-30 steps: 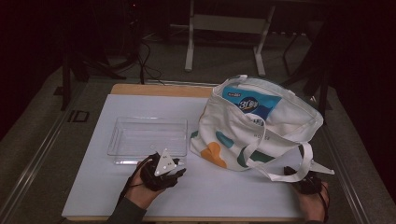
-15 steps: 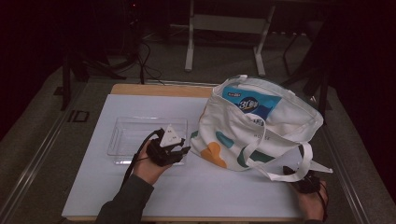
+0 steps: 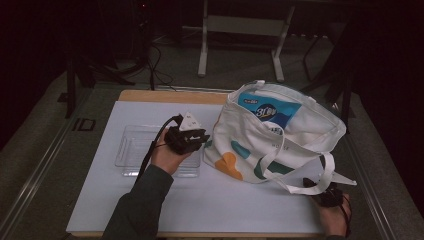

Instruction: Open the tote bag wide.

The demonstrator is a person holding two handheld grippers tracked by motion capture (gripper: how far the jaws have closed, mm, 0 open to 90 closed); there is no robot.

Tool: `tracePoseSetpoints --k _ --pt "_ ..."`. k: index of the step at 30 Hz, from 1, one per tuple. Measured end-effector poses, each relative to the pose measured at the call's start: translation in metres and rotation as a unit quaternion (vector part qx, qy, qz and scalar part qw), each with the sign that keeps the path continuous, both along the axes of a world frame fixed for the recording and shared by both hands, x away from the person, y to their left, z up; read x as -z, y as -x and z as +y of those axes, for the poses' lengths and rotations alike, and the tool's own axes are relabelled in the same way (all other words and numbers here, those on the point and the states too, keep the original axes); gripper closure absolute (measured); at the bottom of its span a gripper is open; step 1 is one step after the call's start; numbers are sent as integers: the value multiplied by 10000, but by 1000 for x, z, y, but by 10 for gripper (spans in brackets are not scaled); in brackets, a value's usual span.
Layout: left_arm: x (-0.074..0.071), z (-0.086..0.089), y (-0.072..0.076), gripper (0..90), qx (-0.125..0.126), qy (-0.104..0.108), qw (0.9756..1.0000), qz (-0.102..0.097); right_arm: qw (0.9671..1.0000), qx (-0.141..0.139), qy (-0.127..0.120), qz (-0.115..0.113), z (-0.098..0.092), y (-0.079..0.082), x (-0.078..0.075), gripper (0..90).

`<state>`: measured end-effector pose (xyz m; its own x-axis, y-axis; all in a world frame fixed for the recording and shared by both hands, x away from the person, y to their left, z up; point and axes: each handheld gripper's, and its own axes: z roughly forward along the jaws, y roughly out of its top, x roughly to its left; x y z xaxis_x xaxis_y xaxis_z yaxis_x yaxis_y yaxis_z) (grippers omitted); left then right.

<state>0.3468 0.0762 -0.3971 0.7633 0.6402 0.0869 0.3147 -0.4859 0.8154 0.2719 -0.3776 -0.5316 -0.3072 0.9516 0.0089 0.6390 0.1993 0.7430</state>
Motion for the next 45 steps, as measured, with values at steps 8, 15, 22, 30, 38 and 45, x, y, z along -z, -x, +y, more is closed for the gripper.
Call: tracePoseSetpoints --k 8,15,22,30,38,45 --pt "-18 -14 -16 743 99 28 9999 -77 10000 1 -26 6 -1 0 1 875" --pt "-22 -23 -27 721 224 152 9996 -76 10000 -2 -32 31 -1 0 1 873" --pt "-22 -31 -27 860 300 -117 9993 -177 10000 2 -26 -2 -2 0 1 873" --pt "-13 -27 -27 873 246 -99 9996 -60 9997 35 -174 -194 -6 2 -7 869" --pt "-6 -27 -27 872 236 -204 9995 5 9985 -171 -311 -409 -2 6 -25 825" --pt "0 -26 -27 872 238 -299 9992 81 9934 -466 -921 -508 2 7 -38 775"
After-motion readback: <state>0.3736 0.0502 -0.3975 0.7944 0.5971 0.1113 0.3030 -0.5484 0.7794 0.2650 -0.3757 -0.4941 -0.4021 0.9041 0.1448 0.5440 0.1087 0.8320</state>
